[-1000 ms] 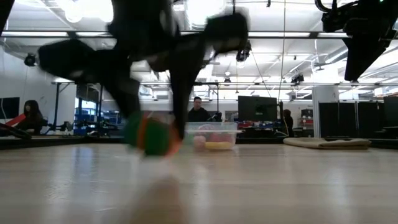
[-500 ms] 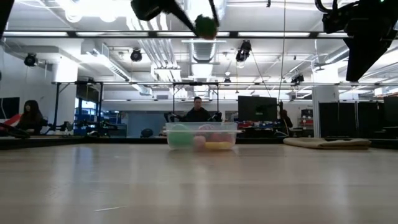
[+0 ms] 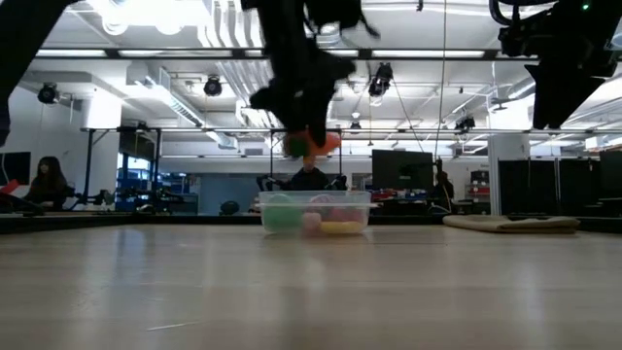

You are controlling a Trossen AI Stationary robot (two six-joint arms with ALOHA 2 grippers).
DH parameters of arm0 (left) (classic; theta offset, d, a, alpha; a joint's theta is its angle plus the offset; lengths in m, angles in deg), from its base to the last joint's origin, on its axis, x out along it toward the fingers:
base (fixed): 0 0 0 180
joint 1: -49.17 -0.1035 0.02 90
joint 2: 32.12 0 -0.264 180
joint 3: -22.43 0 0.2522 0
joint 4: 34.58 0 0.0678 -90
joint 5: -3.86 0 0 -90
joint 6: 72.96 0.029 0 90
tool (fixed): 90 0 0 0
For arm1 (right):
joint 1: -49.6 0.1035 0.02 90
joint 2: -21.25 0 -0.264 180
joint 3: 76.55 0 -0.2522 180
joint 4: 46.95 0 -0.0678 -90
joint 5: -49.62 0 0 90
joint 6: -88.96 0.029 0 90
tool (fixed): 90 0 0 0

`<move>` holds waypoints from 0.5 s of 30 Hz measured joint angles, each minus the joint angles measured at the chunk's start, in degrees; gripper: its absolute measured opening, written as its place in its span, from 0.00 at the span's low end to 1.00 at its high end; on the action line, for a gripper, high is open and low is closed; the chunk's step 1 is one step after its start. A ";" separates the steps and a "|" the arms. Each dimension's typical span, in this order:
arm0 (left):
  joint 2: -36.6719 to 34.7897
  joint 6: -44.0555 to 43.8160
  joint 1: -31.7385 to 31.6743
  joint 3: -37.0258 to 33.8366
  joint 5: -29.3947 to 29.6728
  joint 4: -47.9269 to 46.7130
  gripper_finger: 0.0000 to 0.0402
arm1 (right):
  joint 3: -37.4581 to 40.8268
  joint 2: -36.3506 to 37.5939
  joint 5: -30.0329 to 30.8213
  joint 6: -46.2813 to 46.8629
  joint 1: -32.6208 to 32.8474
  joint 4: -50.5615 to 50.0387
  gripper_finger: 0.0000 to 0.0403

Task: Pick and placing Produce into tupperware
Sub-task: Put the orange carrot into the transparent container

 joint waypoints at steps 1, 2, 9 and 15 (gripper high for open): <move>0.82 1.40 -0.47 -0.30 -1.21 -1.24 0.39 | 0.00 0.00 0.00 0.35 -0.14 -0.04 0.75; 1.60 2.13 -0.90 -0.73 -1.98 -2.40 0.39 | 0.00 0.00 -0.10 0.77 -0.31 -0.01 0.75; 6.54 11.67 -1.76 -2.88 -5.11 -2.01 0.39 | 0.00 0.00 -0.14 3.05 -0.29 -0.02 0.75; 5.53 12.11 -1.56 -2.91 2.56 1.06 0.40 | 0.00 0.02 -0.95 3.05 -0.27 -0.01 0.75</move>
